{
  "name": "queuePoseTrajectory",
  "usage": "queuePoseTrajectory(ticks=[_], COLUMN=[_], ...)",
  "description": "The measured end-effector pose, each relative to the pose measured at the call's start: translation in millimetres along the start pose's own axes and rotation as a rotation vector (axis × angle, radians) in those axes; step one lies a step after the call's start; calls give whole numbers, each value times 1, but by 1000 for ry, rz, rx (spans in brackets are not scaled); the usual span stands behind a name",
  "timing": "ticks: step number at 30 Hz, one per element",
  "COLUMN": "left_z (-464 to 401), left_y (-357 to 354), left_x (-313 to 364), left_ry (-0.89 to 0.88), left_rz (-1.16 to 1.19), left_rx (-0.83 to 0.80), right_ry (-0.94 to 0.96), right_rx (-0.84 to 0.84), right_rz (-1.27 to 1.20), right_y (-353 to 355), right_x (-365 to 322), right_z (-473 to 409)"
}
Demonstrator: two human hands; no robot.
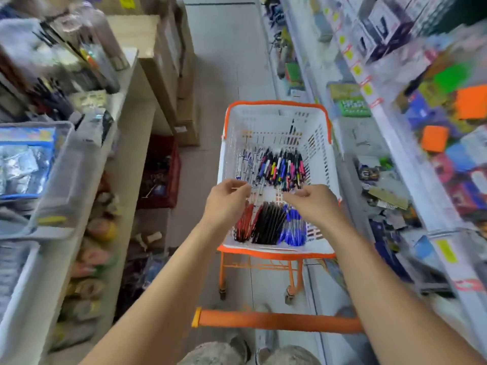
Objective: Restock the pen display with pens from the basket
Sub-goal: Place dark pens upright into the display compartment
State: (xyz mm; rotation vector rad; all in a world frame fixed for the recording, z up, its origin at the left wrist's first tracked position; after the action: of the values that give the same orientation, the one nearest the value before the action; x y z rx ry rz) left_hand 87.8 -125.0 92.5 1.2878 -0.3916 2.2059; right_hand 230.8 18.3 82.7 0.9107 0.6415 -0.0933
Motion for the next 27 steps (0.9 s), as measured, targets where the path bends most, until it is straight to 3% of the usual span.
queuePoseTrajectory(ticks=[6, 10, 13, 19, 23, 27], left_z=[-68, -118, -166, -253, -279, -291], left_y=[-25, -33, -38, -80, -94, -92], left_x=[-8, -26, -46, -112, -143, -154], left_ry=[35, 147, 202, 341, 469, 433], left_rz=[-172, -207, -247, -227, -124, -225], left_rx=[-85, -72, -40, -79, -85, -127], right_ry=[-60, -57, 83, 552, 673, 744], right_rx=[84, 32, 24, -187, -221, -198], right_rz=[-11, -47, 149, 820, 918, 954], right_y=[-7, -36, -66, -128, -143, -145], right_x=[6, 4, -4, -3, 1, 3], right_z=[-48, -111, -182, -310, -342, -354])
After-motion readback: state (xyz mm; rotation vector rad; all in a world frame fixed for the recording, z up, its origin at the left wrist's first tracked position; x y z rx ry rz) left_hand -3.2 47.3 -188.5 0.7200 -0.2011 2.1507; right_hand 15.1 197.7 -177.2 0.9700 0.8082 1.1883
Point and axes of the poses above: each hand's wrist, its own z-axis away from the middle knuckle, its own y-axis out of the back of the hand, x = y × z, the point moved 4 cm from there along -z, towards the middle knuckle, and after that the axes turned 13 degrees about z, right-handed, at the moved point
